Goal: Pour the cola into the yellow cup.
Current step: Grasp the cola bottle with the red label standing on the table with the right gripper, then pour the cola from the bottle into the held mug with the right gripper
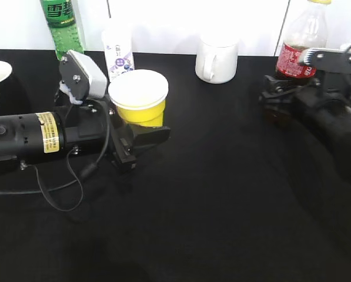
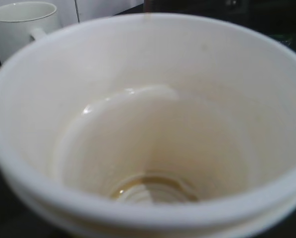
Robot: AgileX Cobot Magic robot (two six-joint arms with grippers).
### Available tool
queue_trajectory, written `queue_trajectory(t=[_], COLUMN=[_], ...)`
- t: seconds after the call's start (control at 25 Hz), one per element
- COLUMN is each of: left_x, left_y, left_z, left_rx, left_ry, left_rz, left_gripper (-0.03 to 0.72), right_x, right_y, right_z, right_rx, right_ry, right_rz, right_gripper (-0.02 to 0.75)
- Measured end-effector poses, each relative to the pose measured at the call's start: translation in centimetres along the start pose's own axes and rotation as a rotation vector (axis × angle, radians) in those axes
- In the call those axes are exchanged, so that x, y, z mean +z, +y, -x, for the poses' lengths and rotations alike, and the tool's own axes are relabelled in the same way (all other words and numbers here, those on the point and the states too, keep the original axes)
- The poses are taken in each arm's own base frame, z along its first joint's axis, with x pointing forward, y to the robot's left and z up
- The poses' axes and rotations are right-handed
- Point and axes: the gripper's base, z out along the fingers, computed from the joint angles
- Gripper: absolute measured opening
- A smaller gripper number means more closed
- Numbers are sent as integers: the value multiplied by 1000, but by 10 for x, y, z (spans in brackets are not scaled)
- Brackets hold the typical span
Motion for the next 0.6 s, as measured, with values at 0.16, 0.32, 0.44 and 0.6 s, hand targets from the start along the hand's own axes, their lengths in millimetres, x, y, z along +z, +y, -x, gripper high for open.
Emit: queue_trajectory(t=[0.16, 0.32, 0.44, 0.6], left_x=[0, 0, 0, 1], left_y=[0, 0, -1, -2], left_z=[0, 0, 2, 1], left_rx=[0, 0, 0, 1], left_ry=[-1, -2, -22, -8], left_rz=[0, -1, -10, -9], left_gripper=[445, 445, 445, 445], right_x=[1, 1, 1, -13], right_y=[0, 0, 0, 3], right_z=[0, -1, -1, 12], right_rx=[-9, -11, -12, -178], right_ry=[-4, -3, -4, -56], right_rz=[-6, -7, -7, 45], right_gripper=[496, 386, 386, 385])
